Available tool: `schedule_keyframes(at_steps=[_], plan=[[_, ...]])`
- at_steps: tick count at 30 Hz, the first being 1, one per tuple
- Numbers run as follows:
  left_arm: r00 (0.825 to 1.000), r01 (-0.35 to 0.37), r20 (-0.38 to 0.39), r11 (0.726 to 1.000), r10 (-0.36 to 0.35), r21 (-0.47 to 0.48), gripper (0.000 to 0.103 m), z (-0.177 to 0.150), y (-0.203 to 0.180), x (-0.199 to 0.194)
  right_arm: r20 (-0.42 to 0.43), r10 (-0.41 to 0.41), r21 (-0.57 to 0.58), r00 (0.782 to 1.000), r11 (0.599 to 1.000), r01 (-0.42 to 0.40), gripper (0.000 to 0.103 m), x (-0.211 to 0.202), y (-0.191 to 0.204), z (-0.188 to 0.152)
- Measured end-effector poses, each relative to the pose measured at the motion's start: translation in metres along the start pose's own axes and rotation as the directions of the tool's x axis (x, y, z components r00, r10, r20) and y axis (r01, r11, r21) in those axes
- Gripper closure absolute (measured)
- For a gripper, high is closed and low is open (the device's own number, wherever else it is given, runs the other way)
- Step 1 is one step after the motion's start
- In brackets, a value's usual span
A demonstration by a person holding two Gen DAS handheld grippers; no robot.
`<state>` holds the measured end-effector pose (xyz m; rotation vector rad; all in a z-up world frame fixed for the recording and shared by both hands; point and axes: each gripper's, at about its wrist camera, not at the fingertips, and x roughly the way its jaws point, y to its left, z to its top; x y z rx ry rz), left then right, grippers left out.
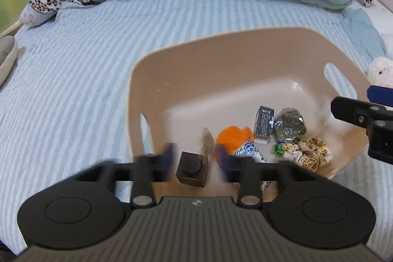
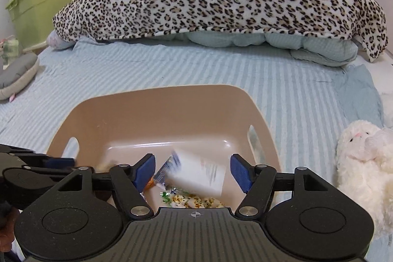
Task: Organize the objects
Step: 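Carry both items over the basket and open both tools to release them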
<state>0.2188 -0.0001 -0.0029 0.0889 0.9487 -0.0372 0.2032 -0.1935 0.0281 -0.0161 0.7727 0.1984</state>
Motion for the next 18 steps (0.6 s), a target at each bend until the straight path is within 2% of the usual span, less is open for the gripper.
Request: schedule_keyframes(at_steps=[1, 2, 7, 18], plan=[[1.0, -0.007, 0.026, 1.0, 0.008, -0.003, 0.036, 0.0, 0.0, -0.007, 0.009, -0.002, -0.001, 1.0, 1.0, 0.002, 0.027, -0.006, -0.001, 0.0], [0.999, -0.014, 0.046, 1.0, 0.014, 0.0, 0.032, -0.001, 0.0, -0.015, 0.016, -0.003, -0.003, 1.0, 1.0, 0.003, 0.025, -0.011, -0.001, -0.001], [0.995, -0.031, 0.1, 0.999, 0.029, 0.022, 0.03, -0.009, 0.0, -0.048, 0.038, -0.001, -0.011, 0.999, 1.0, 0.001, 0.023, -0.04, 0.0, -0.009], [0.991, 0.015, 0.132, 1.0, -0.015, -0.002, 0.026, -0.042, 0.01, -0.106, 0.049, 0.004, 0.002, 0.999, 1.0, -0.005, 0.022, -0.102, 0.015, -0.05]])
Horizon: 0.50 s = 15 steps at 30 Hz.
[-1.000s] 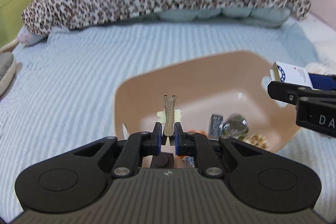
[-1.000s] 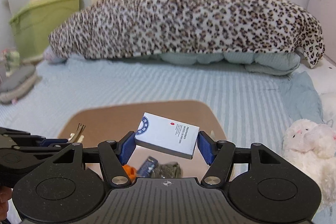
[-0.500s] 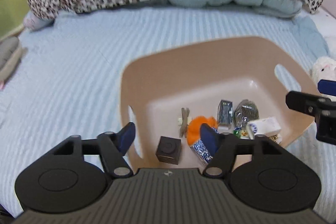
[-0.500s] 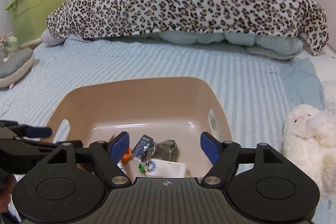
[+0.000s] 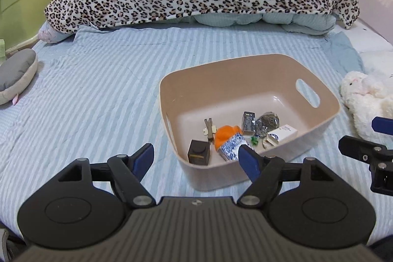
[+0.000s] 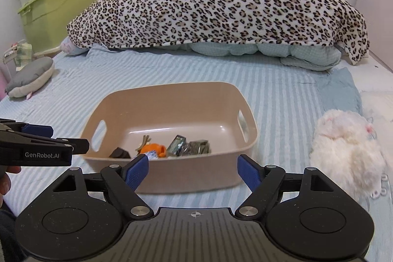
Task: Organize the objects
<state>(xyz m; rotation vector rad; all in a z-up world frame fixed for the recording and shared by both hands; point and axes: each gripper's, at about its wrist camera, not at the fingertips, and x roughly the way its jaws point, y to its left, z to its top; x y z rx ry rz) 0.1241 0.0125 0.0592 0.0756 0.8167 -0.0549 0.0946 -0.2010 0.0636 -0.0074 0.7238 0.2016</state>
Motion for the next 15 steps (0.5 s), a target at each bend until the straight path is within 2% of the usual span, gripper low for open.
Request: schedule_keyframes(at_steps=[15], plan=[[0.999, 0.037, 0.026, 0.999, -0.037, -0.005, 0.027, -0.045, 0.006, -0.058, 0.05, -0.002, -0.032, 0.999, 0.999, 0.004, 0.022, -0.075, 0.017, -0.033]])
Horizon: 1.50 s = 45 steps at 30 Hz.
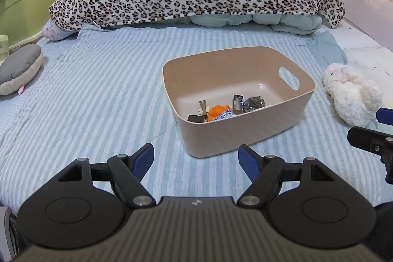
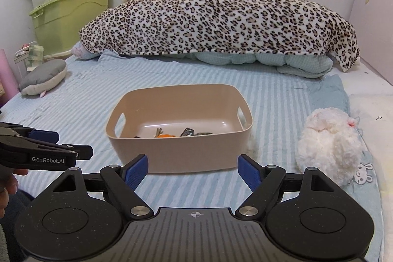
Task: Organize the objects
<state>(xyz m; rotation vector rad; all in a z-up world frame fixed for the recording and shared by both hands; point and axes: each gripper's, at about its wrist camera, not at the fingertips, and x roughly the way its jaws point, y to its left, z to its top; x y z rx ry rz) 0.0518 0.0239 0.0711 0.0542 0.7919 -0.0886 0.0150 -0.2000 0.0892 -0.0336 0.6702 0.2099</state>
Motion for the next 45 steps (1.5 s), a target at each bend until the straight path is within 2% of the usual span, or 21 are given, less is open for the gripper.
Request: schedule_keyframes(at_steps=[5, 15, 38, 45], plan=[[1.0, 0.019, 0.024, 1.0, -0.019, -0.025, 0.027, -0.008, 0.001, -0.022, -0.001, 0.015, 0.014, 1.0, 1.0, -0.015, 0.022, -0.015, 0.002, -0.009], [0.999, 0.015, 0.05, 1.0, -0.016, 0.021, 0.027, -0.026, -0.01, -0.052, 0.011, 0.015, 0.043, 1.0, 0.999, -0.015, 0.022, -0.038, 0.0, -0.018], [0.995, 0.097, 0.021, 0.995, -0.097, 0.037, 0.027, -0.049, -0.017, -0.081, -0.034, 0.017, 0.073, 0.999, 0.997, -0.014, 0.022, -0.058, 0.002, -0.038], [0.995, 0.097, 0.017, 0.994, -0.098, 0.054, 0.027, -0.051, -0.02, -0.082, -0.048, 0.011, 0.071, 0.999, 0.997, -0.007, 0.022, -0.059, 0.001, -0.04]])
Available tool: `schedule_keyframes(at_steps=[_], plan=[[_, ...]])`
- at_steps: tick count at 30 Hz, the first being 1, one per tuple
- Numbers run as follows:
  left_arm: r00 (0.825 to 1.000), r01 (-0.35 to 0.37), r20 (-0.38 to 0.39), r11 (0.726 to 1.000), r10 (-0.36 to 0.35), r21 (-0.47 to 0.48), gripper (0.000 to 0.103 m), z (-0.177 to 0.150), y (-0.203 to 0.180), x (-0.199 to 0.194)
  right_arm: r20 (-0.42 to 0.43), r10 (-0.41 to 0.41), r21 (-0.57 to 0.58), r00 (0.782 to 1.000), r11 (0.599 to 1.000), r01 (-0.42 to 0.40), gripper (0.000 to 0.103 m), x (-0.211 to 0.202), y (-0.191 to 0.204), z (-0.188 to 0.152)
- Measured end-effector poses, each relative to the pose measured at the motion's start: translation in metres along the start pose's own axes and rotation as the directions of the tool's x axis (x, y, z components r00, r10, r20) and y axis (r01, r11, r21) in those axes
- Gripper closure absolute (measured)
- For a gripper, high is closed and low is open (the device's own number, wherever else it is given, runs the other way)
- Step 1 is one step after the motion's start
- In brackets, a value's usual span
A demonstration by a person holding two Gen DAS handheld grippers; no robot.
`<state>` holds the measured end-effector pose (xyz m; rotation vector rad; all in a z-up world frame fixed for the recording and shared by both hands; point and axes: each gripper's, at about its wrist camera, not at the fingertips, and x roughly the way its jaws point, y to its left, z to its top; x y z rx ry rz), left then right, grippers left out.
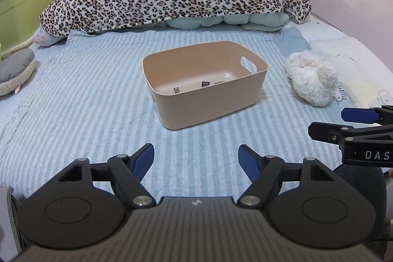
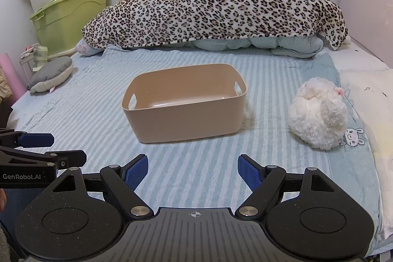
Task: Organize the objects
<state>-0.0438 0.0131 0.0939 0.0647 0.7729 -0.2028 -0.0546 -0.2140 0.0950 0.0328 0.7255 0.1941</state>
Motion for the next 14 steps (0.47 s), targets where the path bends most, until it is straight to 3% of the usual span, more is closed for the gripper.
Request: schedule_keyframes(at_steps=[14], plan=[[1.0, 0.015, -0.016, 1.0, -0.015, -0.012, 0.027, -0.0002, -0.0004, 0.0032, -0.017, 0.008, 0.002, 1.0, 1.0, -0.007, 0.022, 0.0047, -0.0008, -0.0005]])
